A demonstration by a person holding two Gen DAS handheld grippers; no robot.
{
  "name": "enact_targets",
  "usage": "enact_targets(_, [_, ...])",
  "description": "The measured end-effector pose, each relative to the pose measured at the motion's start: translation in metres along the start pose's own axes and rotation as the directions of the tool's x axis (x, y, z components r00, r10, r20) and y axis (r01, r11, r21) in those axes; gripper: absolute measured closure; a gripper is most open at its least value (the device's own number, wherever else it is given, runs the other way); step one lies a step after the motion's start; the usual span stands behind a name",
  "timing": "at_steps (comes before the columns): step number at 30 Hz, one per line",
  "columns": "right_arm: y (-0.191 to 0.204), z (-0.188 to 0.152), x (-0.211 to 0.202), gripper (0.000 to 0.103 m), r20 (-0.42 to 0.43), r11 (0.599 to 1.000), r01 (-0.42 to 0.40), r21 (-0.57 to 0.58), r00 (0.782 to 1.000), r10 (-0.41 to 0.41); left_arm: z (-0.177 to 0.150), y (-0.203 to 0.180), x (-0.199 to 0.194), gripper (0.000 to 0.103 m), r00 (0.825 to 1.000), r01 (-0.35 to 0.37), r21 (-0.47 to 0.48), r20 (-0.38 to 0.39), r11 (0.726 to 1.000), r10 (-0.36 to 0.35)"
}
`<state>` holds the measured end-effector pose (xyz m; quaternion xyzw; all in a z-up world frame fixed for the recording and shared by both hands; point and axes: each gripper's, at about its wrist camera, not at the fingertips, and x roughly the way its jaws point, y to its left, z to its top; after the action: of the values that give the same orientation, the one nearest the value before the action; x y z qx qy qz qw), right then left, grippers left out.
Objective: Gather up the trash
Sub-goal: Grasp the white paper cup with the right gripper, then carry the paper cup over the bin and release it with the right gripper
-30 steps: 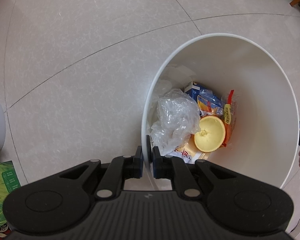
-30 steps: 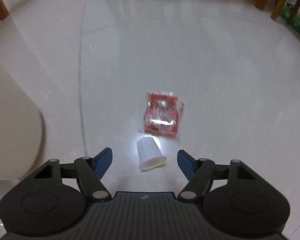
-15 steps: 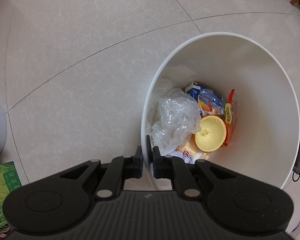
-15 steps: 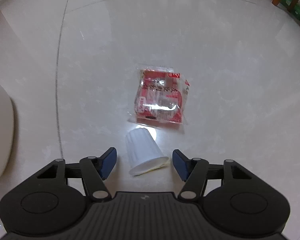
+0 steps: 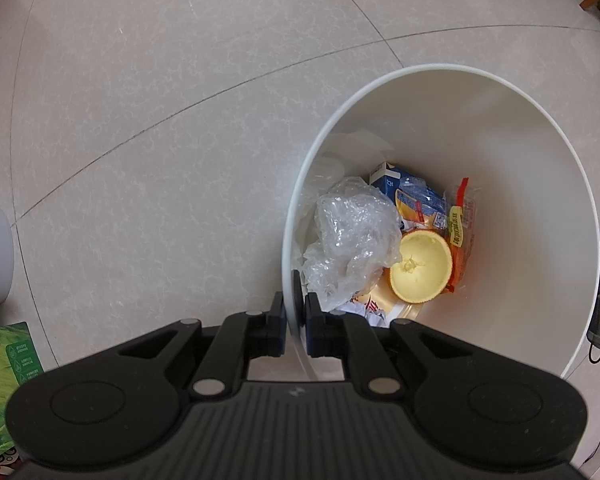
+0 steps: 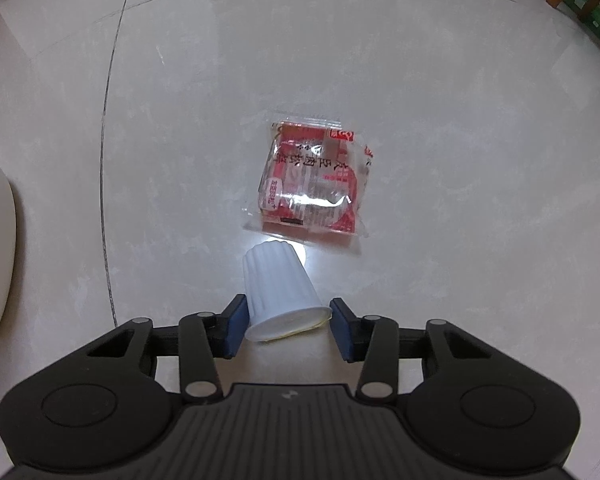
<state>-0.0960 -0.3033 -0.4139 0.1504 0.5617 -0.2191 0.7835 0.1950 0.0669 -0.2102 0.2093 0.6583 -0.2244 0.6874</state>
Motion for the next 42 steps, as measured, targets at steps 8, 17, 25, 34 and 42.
enact_targets(8, [0.014, 0.017, -0.065, 0.054, 0.044, 0.996, -0.043, -0.076, 0.998, 0.047, 0.000, 0.000, 0.000, 0.096, 1.000, -0.001, 0.001, -0.001, 1.000, 0.001])
enact_targets(17, [0.044, 0.035, -0.179, 0.054, 0.077, 0.963, -0.102, -0.249, 0.989, 0.125, 0.000, 0.001, 0.000, 0.096, 1.000, 0.009, -0.001, -0.003, 1.000, -0.009])
enact_targets(25, [0.083, 0.048, -0.280, 0.054, 0.137, 0.914, -0.176, -0.366, 0.961, 0.240, -0.002, 0.000, -0.001, 0.096, 1.000, 0.013, 0.010, -0.008, 1.000, -0.013])
enact_targets(34, [0.156, 0.053, -0.328, 0.054, 0.159, 0.811, -0.276, -0.516, 0.900, 0.407, -0.001, 0.001, -0.001, 0.096, 1.000, 0.016, 0.005, -0.012, 1.000, -0.016])
enact_targets(42, [0.194, 0.038, -0.322, 0.035, 0.128, 0.756, -0.286, -0.589, 0.890, 0.437, -0.001, 0.001, -0.001, 0.096, 1.000, 0.015, 0.000, -0.011, 1.000, -0.015])
